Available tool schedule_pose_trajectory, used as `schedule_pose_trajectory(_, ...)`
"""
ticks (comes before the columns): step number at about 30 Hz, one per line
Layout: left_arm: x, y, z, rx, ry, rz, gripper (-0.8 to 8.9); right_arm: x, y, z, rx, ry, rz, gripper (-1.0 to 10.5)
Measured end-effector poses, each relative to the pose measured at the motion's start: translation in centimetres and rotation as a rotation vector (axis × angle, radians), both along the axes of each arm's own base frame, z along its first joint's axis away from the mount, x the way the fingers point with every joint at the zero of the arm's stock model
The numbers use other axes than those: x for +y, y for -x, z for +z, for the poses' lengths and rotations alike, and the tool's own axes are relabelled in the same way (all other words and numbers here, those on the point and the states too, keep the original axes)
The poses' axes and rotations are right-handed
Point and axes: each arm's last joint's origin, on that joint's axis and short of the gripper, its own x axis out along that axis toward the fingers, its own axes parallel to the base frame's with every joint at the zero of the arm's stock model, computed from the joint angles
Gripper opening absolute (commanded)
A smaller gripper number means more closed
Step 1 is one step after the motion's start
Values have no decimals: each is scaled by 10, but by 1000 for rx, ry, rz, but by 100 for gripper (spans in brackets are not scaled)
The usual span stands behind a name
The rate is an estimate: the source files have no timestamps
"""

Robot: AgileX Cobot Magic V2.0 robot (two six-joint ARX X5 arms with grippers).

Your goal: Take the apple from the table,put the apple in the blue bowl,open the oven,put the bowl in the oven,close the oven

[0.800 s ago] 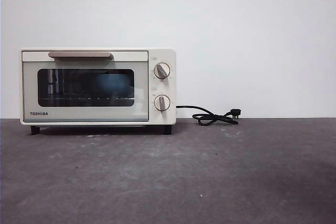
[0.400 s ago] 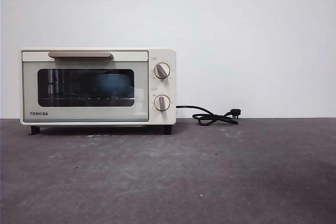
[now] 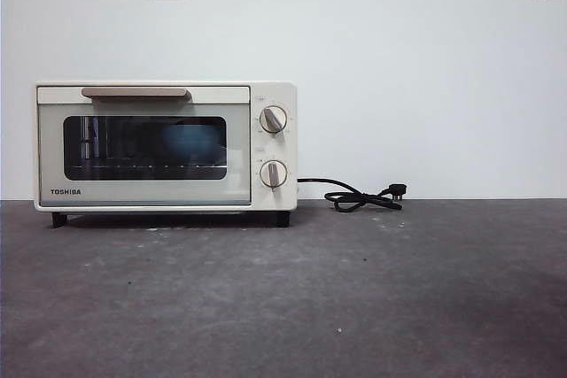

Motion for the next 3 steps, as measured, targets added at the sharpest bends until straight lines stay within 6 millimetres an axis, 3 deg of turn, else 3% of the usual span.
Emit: schedule_pose_trajectory(3, 0, 0, 0, 0, 0, 0, -4, 0, 0, 0, 0, 0, 0, 1)
